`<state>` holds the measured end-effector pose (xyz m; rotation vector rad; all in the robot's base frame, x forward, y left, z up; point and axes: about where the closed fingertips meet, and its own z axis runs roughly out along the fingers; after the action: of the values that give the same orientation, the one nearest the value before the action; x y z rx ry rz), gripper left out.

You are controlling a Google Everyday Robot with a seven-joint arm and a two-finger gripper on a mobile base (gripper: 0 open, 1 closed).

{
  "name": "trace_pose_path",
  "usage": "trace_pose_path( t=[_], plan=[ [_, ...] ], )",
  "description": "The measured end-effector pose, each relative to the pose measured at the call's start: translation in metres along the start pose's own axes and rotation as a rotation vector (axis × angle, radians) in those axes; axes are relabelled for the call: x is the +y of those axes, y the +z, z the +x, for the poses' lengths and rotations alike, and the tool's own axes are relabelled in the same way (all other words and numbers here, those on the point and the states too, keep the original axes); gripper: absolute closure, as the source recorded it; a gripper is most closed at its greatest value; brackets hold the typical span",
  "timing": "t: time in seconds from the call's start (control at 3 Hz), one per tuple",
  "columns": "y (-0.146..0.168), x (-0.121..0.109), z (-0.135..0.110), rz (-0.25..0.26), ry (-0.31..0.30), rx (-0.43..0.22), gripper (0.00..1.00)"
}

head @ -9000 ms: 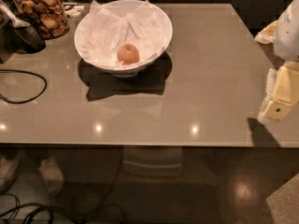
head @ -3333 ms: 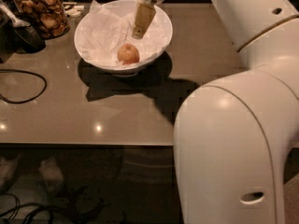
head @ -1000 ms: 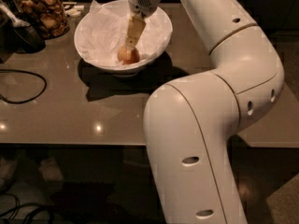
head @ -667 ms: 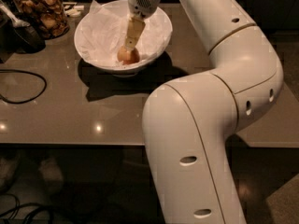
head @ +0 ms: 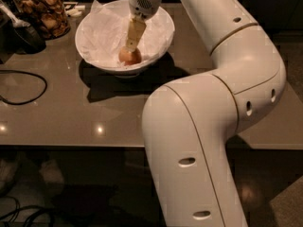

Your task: Pick apple from white bowl

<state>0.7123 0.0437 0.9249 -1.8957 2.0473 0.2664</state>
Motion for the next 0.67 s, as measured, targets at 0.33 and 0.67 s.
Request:
trace_pose_path(
  t=[0.33, 0.67],
  plan=[
    [0.0056, -0.0006, 0.0016, -0.01, 0.008, 0.001, 0.43],
    [0.0106, -0.0015, 0.0039, -0.018, 0.017, 0.004, 0.43]
  ],
)
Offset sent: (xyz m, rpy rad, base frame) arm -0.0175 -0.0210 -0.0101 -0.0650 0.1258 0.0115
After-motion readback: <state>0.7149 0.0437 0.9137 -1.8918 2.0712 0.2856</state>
